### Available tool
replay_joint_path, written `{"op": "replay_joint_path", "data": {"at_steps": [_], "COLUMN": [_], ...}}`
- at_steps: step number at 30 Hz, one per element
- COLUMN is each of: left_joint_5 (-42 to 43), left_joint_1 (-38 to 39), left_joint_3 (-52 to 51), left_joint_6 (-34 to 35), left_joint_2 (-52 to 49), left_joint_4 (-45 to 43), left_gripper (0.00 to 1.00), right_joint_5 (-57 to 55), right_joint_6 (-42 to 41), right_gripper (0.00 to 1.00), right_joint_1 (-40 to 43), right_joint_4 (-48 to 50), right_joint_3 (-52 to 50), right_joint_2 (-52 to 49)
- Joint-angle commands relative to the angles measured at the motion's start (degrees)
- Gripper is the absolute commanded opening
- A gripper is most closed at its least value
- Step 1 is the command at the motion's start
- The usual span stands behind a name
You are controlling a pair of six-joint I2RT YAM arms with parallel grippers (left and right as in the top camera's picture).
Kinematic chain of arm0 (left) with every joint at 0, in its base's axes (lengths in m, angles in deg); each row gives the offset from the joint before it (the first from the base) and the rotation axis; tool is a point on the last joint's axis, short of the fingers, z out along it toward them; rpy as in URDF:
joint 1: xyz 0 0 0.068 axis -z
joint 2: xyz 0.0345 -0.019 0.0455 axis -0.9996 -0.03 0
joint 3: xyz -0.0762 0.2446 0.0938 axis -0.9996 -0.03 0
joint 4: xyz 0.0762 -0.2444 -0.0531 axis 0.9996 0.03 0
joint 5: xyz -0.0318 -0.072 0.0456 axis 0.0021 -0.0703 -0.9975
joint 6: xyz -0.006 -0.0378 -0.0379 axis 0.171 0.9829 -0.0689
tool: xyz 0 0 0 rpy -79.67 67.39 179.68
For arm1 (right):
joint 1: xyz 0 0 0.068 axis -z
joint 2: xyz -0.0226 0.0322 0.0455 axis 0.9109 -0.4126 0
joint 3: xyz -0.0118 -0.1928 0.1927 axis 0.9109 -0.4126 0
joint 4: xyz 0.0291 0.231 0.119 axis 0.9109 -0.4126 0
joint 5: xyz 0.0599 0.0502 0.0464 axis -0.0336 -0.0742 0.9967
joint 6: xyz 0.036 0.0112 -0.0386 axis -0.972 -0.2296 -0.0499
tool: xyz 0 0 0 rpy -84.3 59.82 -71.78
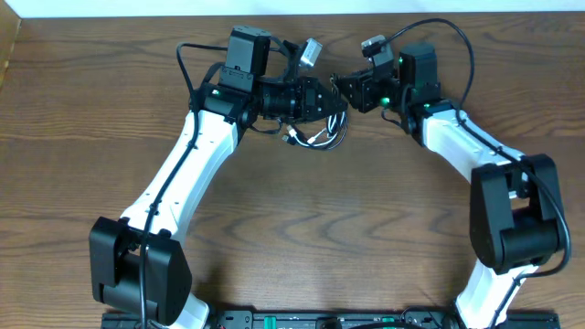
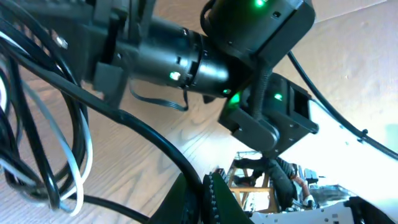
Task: Untangle cables
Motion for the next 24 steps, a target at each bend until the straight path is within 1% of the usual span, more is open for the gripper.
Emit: {"op": "replay_joint_path", "data": {"at_steps": [1,3,7,9,10,11,12,13,14,15,17,19,22,24], "left_joint_5": [2.4,2.4,2.4,2.4,2.4,2.4,2.4,2.4,2.2,2.2,2.0,0.3,-8.0,-15.6], "left_joint_1": [-0.1,-0.1,-0.1,-0.1,-0.1,-0.1,-0.1,-0.1,-0.1,-0.1,-0.2,-0.2,-0.2,-0.2], "left_joint_3": [0.5,0.5,0.5,0.5,0.5,0.5,0.5,0.5,0.5,0.5,0.5,0.5,0.5,0.5], "left_joint_6": [0.0,0.0,0.0,0.0,0.0,0.0,0.0,0.0,0.0,0.0,0.0,0.0,0.0,0.0], "left_joint_2": [0.0,0.0,0.0,0.0,0.0,0.0,0.0,0.0,0.0,0.0,0.0,0.0,0.0,0.0], "left_joint_4": [0.0,0.0,0.0,0.0,0.0,0.0,0.0,0.0,0.0,0.0,0.0,0.4,4.1,7.5], "left_gripper": [0.07,0.07,0.08,0.08,0.08,0.07,0.08,0.08,0.08,0.07,0.08,0.07,0.08,0.08], "right_joint_5": [0.3,0.3,-1.9,-3.7,-4.7,-5.6,-5.8,-5.8,-5.7,-5.7,-5.9,-6.9,-13.5,-18.4], "right_joint_6": [-5.7,-5.6,-5.9,-7.6,-8.5,-9.2,-9.8,-9.9,-10.6,-11.0,-11.8,-11.8,-11.6,-10.4], "right_gripper": [0.49,0.5,0.49,0.41,0.34,0.24,0.17,0.15,0.1,0.08,0.01,0.01,0.01,0.01], "right_joint_1": [-0.4,-1.0,-2.3,-2.3,-2.2,-2.0,-1.7,-1.5,-0.2,0.3,3.1,5.6,9.7,11.8], "right_joint_4": [3.3,5.3,9.6,11.7,12.6,13.5,14.1,14.2,14.2,13.9,10.4,5.6,-6.3,-13.1], "right_joint_3": [0.5,0.5,0.5,0.5,0.5,0.5,0.5,0.5,0.5,0.5,0.5,0.5,0.5,0.5], "right_joint_2": [-1.1,-1.1,-1.1,-1.1,-1.1,-1.1,-1.1,-1.1,-1.0,-1.0,-0.3,0.5,2.6,4.2]}}
